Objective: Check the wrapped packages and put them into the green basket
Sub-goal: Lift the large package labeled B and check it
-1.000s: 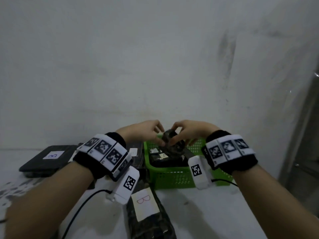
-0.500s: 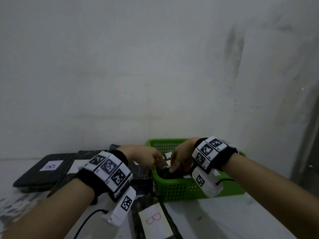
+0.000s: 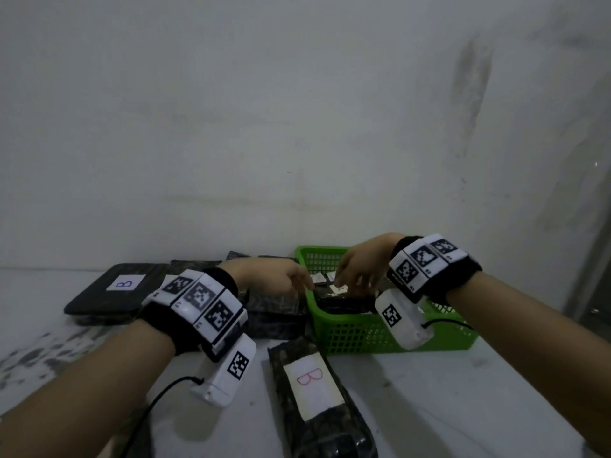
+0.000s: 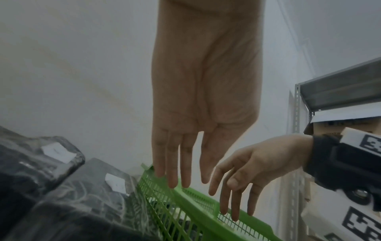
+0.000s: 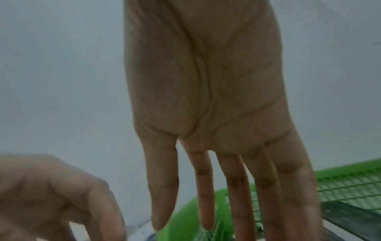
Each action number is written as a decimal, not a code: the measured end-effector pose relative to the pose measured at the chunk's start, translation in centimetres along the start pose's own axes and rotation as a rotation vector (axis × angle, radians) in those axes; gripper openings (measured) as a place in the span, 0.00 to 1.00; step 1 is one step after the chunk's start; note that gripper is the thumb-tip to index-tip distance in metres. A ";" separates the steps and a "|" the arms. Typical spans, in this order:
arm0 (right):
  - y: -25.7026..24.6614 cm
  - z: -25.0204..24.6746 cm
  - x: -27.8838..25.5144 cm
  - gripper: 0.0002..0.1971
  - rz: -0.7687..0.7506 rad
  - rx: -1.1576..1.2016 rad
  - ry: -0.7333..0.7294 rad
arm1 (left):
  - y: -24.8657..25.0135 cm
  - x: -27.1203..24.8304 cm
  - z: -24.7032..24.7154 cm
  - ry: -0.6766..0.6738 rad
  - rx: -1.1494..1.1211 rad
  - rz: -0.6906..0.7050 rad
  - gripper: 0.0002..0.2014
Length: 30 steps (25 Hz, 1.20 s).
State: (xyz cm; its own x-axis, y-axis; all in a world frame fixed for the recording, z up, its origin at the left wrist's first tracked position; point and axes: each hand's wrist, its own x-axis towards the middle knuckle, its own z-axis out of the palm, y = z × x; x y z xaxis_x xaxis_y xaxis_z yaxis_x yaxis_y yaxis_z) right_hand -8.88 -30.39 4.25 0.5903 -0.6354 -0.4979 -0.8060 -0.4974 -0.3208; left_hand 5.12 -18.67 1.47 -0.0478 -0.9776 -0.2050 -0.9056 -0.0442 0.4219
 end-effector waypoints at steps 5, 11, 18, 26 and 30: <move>-4.6 2.1 -3.7 0.11 -0.197 0.075 0.008 | -1.7 -6.0 -0.7 0.017 -0.100 -0.110 0.17; -8.5 6.9 -6.3 0.17 -0.105 -0.202 -0.107 | -4.0 -13.0 0.5 0.020 -0.161 -0.285 0.18; -10.4 10.8 -6.2 0.27 -0.011 -0.346 -0.126 | -5.4 -16.6 3.3 -0.139 -0.066 -0.475 0.21; -10.1 14.4 -6.3 0.24 -0.049 -0.659 0.055 | -7.6 -17.3 5.2 -0.154 0.042 -0.570 0.20; -12.1 15.7 -6.3 0.27 -0.054 -0.770 0.017 | -9.8 -16.8 5.2 -0.038 0.283 -0.648 0.33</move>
State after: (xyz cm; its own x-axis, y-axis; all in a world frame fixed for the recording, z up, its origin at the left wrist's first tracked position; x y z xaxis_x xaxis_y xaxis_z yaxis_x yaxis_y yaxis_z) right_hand -3.54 -11.10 -1.41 0.6335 -0.6046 -0.4828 -0.5220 -0.7946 0.3101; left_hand 12.62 -0.70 -3.81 0.5281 -0.7642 -0.3702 -0.8311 -0.5546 -0.0407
